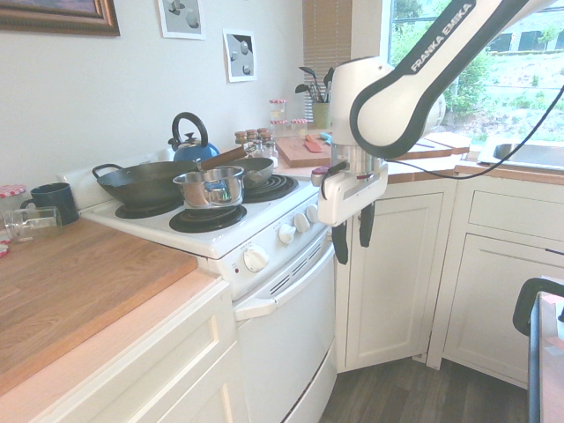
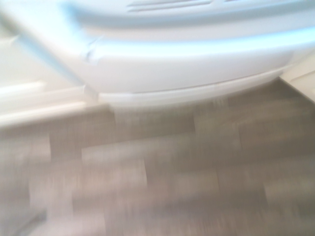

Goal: Open the oven

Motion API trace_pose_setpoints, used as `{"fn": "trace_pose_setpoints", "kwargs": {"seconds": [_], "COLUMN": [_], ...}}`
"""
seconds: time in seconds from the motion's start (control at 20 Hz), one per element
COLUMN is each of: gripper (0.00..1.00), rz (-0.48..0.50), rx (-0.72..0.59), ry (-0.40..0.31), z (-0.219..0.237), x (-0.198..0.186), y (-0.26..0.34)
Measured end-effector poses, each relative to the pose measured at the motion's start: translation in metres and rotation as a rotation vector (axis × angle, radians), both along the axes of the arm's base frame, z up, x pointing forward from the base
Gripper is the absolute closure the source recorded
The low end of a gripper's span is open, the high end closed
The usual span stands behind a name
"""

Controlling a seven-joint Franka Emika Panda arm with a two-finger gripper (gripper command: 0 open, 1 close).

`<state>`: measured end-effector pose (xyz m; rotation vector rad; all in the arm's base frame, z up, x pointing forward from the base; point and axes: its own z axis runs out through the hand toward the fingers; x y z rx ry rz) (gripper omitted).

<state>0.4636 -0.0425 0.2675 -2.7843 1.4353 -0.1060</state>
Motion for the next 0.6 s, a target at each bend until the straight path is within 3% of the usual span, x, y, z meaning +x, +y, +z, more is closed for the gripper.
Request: {"fn": "trace_pose_setpoints", "kwargs": {"seconds": [0.25,0.6], "gripper": [0.0,0.0], "rz": [-0.035,0.029], "rx": [-0.019,-0.042], "ry": [-0.067,-0.123], "z": [-0.053,-0.071], "x": [0.048,0.107], "y": [-0.03,-0.031]}}
